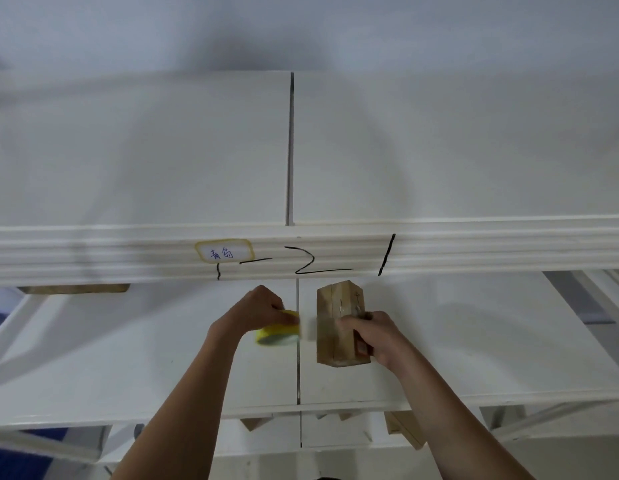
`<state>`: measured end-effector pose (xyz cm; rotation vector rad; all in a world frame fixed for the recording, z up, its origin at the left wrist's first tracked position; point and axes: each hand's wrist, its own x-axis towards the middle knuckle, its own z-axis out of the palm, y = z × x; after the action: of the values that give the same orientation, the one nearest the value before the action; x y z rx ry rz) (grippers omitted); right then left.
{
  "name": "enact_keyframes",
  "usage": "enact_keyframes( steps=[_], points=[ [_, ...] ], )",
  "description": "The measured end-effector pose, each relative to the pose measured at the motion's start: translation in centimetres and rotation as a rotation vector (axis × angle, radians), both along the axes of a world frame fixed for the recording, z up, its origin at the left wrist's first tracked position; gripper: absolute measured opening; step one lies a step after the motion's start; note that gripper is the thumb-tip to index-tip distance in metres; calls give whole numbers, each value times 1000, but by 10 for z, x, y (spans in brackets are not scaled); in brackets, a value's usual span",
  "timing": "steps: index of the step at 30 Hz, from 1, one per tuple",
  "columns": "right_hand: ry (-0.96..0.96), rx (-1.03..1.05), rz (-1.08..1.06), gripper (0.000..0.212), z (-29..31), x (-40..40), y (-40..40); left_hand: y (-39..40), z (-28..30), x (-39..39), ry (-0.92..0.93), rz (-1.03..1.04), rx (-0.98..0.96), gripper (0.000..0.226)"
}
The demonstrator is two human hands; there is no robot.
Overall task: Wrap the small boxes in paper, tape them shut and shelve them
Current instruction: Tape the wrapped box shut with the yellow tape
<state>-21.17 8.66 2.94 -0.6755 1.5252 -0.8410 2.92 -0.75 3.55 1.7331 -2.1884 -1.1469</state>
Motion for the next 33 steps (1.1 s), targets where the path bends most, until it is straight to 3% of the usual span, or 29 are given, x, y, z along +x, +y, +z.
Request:
enact_keyframes(
  steps=[3,11,17,23,27,30,33],
  points=[
    [-20,-46,31,34,4,-3,-2,2,-4,4,-196,42,-109,49],
    [-149,-94,79,36,8,-7,4,1,-2,-1,-142,36,5,46],
    [-322,-107,59,64,9,-6,4,1,0,-14,-71,22,11,45],
    [-462,-77,4,42,8,-7,9,4,-1,-23,86,86,17,46],
    [-195,-84,1,43,0,-4,5,6,-3,-22,70,109,-16,49],
    [-11,-72,-35,67,1,5,4,11,-5,-28,67,116,-7,56],
    [116,-13,37,53,7,17,4,14,-4,-37,18,92,-48,53]
  ],
)
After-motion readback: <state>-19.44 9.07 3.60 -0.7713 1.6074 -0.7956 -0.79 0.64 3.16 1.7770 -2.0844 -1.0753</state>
